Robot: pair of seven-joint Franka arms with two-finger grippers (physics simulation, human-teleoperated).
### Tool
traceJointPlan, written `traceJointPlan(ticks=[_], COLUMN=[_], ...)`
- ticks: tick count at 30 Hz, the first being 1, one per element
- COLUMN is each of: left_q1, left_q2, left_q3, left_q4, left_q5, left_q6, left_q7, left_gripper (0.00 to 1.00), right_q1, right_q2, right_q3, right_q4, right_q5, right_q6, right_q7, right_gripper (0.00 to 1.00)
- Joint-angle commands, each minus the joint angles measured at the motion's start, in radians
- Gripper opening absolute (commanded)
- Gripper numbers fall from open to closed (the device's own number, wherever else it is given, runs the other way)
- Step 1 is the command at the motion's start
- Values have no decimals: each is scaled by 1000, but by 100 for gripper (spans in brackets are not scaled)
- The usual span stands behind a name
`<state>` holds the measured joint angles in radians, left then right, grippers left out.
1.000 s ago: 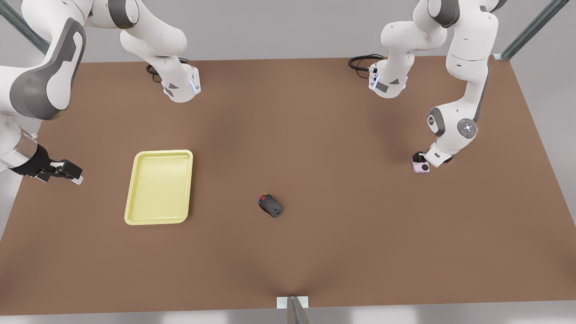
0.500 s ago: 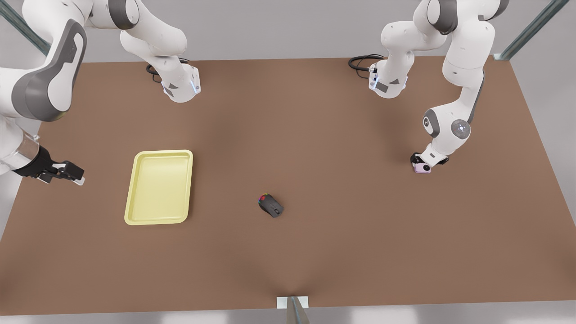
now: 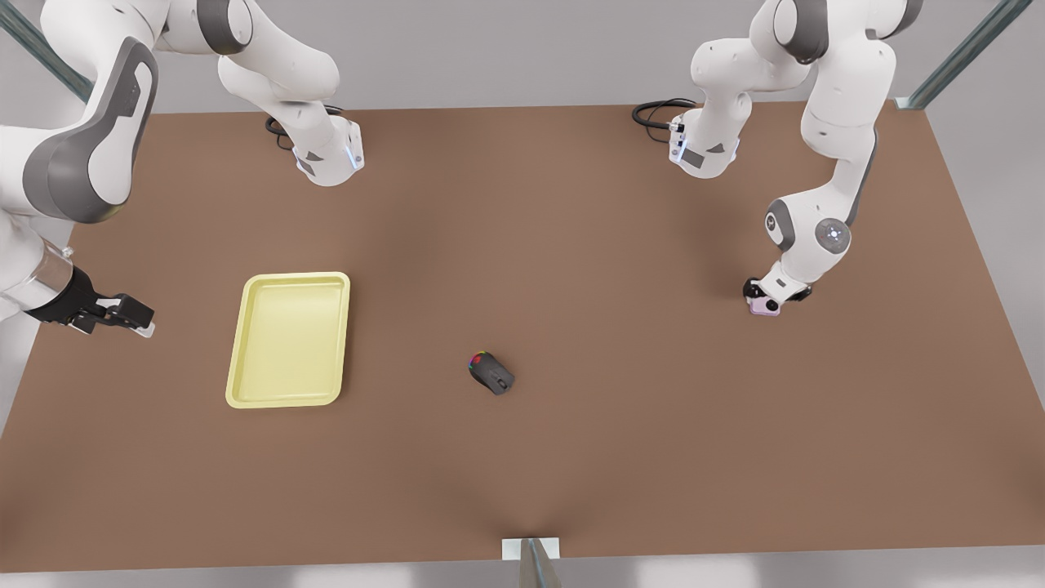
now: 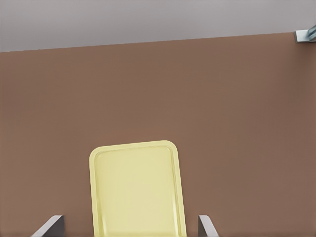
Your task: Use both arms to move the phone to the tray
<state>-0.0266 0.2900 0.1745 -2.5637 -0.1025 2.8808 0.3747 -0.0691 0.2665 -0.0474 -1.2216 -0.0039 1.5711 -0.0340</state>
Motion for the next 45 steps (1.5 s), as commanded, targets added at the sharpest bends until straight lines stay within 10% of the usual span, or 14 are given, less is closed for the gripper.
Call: traceJointPlan(ticks=[1,6,13,22,34,36,39,45], left_q1=[-1,-38,-573,-845,-921,-921,-920,-603], left_q2=[-14,-43,106,762,937,960,960,540], left_q3=[-3,-173,-174,-174,-168,-171,-181,-165], left_q4=[7,126,539,1643,1729,1757,1755,1587], left_q5=[0,1,3,-17,-14,-19,-19,-17], left_q6=[-26,-176,-491,-770,-265,-265,-267,-1156], left_q7=[7,-233,-902,-1297,-1516,-1524,-1536,-625], left_gripper=[79,79,79,79,80,100,100,100], right_q1=[0,0,0,0,0,0,0,31], right_q2=[-1,-1,-1,-1,-1,-1,-1,-32], right_q3=[0,0,0,0,0,0,0,6], right_q4=[1,1,1,1,1,1,1,4], right_q5=[1,1,1,1,1,1,1,7], right_q6=[0,0,0,0,0,0,0,-91], right_q7=[-1,-1,-1,-1,-1,-1,-1,0], right_gripper=[100,100,100,100,100,100,100,100])
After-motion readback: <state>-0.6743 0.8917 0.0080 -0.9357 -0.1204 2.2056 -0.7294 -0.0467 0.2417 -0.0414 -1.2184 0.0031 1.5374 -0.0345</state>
